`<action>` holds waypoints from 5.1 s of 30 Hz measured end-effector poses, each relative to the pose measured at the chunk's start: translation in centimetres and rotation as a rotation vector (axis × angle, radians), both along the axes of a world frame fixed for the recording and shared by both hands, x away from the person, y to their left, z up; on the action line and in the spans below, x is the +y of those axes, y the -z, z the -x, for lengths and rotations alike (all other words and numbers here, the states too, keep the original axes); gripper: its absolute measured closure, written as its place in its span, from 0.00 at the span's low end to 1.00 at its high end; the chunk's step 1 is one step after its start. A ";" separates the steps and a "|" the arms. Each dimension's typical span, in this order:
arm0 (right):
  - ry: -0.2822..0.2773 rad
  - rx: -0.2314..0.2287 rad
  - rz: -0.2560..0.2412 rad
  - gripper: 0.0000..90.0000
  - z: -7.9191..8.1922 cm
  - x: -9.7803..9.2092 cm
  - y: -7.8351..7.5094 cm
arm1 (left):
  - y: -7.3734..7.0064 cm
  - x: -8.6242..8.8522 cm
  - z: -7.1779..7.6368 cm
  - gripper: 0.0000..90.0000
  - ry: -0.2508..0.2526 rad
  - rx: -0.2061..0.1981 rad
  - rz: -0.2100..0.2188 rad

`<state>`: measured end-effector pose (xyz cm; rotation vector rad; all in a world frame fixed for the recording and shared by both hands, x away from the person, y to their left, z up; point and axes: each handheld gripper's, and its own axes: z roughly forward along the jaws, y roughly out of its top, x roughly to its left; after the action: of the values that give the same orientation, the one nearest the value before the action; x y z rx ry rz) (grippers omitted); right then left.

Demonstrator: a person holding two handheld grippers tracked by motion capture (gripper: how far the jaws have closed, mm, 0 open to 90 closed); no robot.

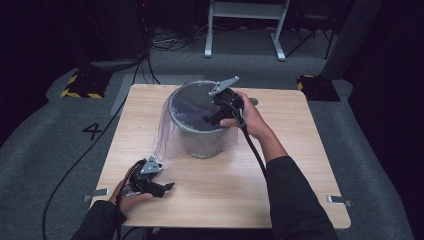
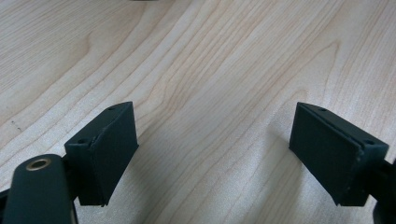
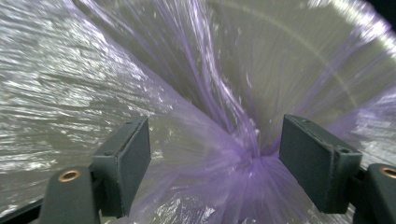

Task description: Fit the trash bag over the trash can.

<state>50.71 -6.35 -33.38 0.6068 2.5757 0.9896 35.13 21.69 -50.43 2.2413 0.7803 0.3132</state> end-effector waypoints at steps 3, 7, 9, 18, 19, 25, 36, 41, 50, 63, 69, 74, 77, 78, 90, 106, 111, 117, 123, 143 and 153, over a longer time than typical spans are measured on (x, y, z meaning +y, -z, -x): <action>0.005 0.036 0.048 0.27 -0.3 0.3 0.0 | 0.0 0.0 0.0 0.16 0.000 0.000 0.000; 0.018 0.064 0.104 0.26 -0.6 0.6 0.1 | 0.0 0.0 0.0 0.16 0.000 0.000 0.000; 0.023 0.084 0.118 0.26 -0.7 0.7 0.1 | 0.0 0.0 0.0 0.16 0.000 0.000 0.000; 0.042 0.092 0.177 0.25 -0.8 1.2 0.1 | 0.0 0.0 0.0 0.16 0.000 0.000 0.000; 0.043 0.092 0.170 0.25 -0.7 1.2 0.1 | 0.0 0.0 0.0 0.16 0.000 0.000 0.000; 0.048 0.060 0.129 0.25 -0.4 0.8 -0.1 | 0.0 0.0 0.0 0.16 0.000 0.000 0.000; 0.051 0.001 0.023 0.25 0.4 -0.7 -1.2 | 0.0 0.0 0.0 0.16 0.000 0.001 0.000; 0.052 -0.006 -0.016 0.24 0.9 -1.5 -1.8 | 0.0 0.0 0.0 0.16 0.001 0.000 0.001; 0.076 -0.029 -0.087 0.21 1.6 -3.4 -1.8 | 0.0 0.0 0.0 0.16 0.001 0.000 0.001; 0.066 -0.068 -0.154 0.21 3.1 -5.7 -2.5 | 0.0 0.0 0.0 0.16 0.002 -0.001 0.002; 0.080 -0.098 -0.150 0.21 3.7 -6.6 -2.5 | 0.0 0.0 0.0 0.16 0.002 -0.001 0.002; 0.079 -0.108 -0.134 0.22 4.2 -7.1 -2.6 | 0.0 0.0 0.0 0.16 0.002 0.000 0.002; 0.082 -0.110 -0.125 0.22 4.6 -7.5 -2.5 | 0.0 0.0 0.0 0.16 0.002 -0.001 0.002; 0.083 -0.112 -0.119 0.22 4.7 -7.7 -2.4 | 0.0 0.0 0.0 0.16 0.002 -0.001 0.002; 0.092 -0.137 -0.112 0.23 6.2 -9.3 -2.2 | 0.0 0.0 0.0 0.16 0.002 -0.001 0.002; 0.136 -0.147 0.013 0.23 7.4 -10.3 0.4 | 0.0 0.0 0.0 0.16 0.002 -0.001 0.002; 0.147 -0.130 0.028 0.23 7.5 -10.9 1.5 | 0.0 0.0 0.0 0.16 0.002 -0.002 0.002; 0.160 -0.113 0.060 0.23 7.8 -11.5 3.1 | 0.0 0.0 0.0 0.16 0.003 -0.002 0.002; 0.167 -0.094 0.069 0.23 8.1 -12.1 4.4 | 0.0 0.0 0.0 0.16 0.002 -0.001 0.002; 0.210 -0.025 0.084 0.23 8.8 -15.7 8.2 | 0.0 0.0 0.0 0.16 0.002 -0.001 0.002; 0.234 0.010 0.067 0.23 10.0 -18.6 9.9 | 0.0 0.0 0.0 0.16 0.002 -0.001 0.002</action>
<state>40.71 -24.91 -43.27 0.8723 2.4646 0.8210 35.17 21.66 -50.43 2.2402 0.7776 0.3125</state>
